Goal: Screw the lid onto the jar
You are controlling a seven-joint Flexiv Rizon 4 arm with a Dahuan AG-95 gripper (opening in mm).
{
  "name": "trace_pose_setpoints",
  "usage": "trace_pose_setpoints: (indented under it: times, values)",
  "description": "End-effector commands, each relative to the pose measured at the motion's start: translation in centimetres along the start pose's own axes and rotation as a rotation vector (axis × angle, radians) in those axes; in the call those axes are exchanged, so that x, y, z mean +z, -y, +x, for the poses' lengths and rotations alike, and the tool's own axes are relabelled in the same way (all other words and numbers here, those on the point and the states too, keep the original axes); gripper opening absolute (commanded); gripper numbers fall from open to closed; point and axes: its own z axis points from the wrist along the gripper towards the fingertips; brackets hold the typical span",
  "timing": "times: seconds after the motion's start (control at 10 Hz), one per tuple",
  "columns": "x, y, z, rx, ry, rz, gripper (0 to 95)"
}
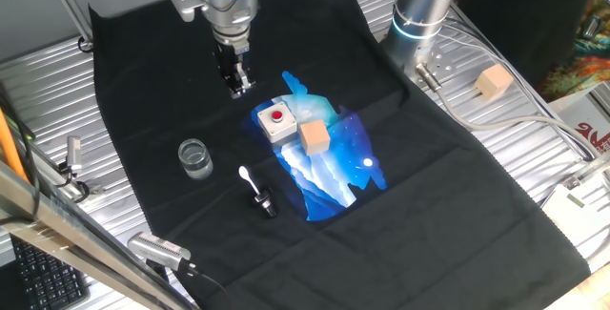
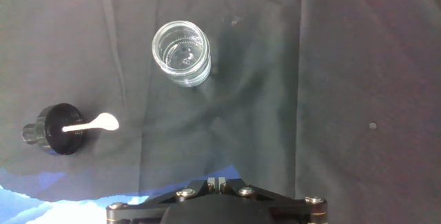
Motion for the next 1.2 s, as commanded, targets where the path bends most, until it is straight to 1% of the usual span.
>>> trace_pose_setpoints:
  times: [0.1,0.2,0.3,0.4,0.6,0.8,1.0,1.1,1.2]
  values:
    - [0.1,-0.2,-0.1,-0.003,-0.043,-0.005,0.0]
    - [0.2,-0.4,-0.2,-0.008,-0.041,-0.007,0.0]
    - [0.7,-1.1,-0.4,-0.017,-0.031,-0.003,0.0]
    - [0.9,-1.7,-0.6,-0.014,-0.029,0.003,0.0]
    - [0.6,-2.0,-0.4,-0.012,-0.023,-0.001,0.0]
    - [0.1,-2.2,-0.3,-0.001,-0.025,0.003,0.0]
    - [0.0,-2.3,-0.2,0.008,-0.028,0.001,0.0]
    - [-0.1,-2.4,-0.2,0.009,-0.021,-0.001,0.0]
    - [-0.1,-2.4,-0.2,0.01,-0.02,-0.001,0.0]
